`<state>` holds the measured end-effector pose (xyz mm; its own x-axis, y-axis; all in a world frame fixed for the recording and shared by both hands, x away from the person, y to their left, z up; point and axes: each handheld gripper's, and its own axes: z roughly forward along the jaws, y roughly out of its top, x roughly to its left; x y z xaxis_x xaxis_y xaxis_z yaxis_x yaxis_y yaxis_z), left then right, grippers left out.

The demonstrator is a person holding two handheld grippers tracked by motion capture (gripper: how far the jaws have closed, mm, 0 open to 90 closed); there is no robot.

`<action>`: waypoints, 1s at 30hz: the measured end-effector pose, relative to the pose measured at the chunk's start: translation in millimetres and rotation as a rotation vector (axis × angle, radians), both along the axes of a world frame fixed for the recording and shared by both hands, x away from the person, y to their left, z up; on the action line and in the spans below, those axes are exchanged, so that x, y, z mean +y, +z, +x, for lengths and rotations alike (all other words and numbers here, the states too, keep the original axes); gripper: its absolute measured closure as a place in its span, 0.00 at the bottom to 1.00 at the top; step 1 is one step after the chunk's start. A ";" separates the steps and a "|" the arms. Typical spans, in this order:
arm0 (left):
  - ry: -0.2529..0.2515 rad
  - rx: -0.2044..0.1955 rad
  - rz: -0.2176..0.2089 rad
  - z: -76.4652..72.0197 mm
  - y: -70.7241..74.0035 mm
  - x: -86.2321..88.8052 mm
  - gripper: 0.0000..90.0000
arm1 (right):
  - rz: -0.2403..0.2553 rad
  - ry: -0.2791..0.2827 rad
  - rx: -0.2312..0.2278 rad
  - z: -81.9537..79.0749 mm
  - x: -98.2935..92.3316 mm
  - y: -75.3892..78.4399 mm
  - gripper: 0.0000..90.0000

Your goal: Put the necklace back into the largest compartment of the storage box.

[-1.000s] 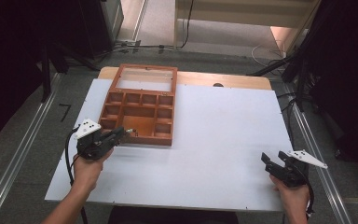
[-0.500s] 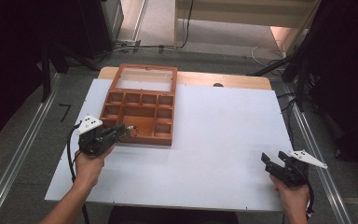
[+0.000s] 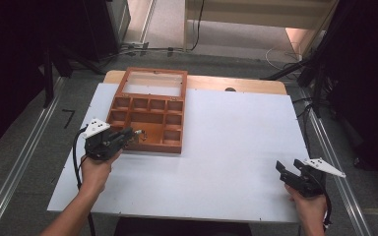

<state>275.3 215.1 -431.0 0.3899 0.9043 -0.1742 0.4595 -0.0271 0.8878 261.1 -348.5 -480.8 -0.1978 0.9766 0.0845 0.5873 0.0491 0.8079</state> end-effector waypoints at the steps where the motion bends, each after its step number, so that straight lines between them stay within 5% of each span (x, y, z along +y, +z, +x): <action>1: 0.001 0.000 -0.001 0.8 0.1 -0.4 0.97 | 0.000 0.000 0.000 0.1 0.0 0.0 0.31; 30: 0.008 0.013 0.010 27.2 -1.6 -8.9 0.97 | 0.000 -0.003 -0.003 0.0 -1.4 0.2 0.31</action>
